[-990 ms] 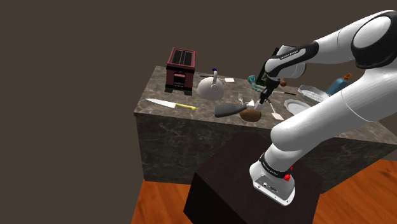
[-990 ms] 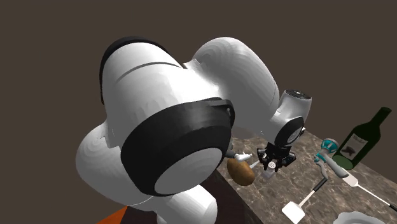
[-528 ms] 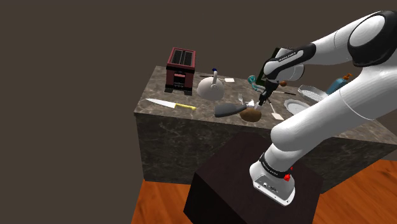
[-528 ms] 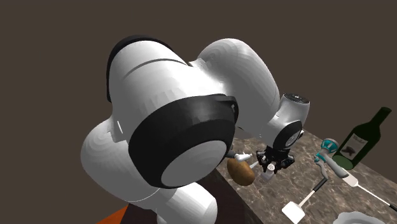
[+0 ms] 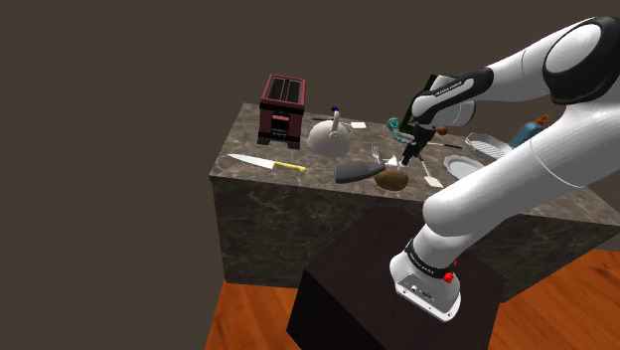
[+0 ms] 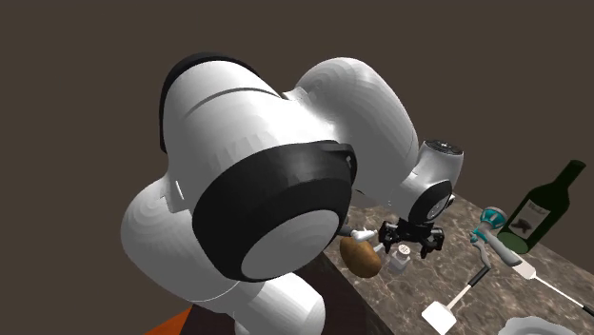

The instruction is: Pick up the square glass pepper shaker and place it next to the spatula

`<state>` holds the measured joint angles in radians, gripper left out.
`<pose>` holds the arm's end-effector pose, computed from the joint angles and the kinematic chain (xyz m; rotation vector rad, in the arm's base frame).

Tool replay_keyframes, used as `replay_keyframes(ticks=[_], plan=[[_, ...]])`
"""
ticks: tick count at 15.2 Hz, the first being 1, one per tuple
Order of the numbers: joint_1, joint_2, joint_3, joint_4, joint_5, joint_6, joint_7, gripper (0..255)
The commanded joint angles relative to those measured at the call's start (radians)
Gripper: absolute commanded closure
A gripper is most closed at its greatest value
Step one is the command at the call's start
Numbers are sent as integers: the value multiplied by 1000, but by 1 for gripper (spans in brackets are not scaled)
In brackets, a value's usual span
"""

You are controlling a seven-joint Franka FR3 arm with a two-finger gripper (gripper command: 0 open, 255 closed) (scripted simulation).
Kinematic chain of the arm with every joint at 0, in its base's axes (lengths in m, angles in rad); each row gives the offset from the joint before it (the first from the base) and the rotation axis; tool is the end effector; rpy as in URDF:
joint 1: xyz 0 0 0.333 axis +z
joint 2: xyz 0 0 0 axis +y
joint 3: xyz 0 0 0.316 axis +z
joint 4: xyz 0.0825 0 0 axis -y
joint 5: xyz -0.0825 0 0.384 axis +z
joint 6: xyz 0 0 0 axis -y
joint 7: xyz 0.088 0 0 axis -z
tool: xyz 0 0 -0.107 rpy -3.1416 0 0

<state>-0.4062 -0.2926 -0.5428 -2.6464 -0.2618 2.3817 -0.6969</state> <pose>0.2436 -0.3292 0.3259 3.1186 -0.0656 -0.0318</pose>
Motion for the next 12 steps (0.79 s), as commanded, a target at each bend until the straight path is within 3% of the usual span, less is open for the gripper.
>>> replay_keyframes(ticks=[1, 4, 12], plan=[[-4, -31, 10, 13, -6, -43, 7, 0], [-11, -104, 38, 59, -13, -160, 19, 0], [-11, -104, 38, 59, -13, -159, 19, 0]])
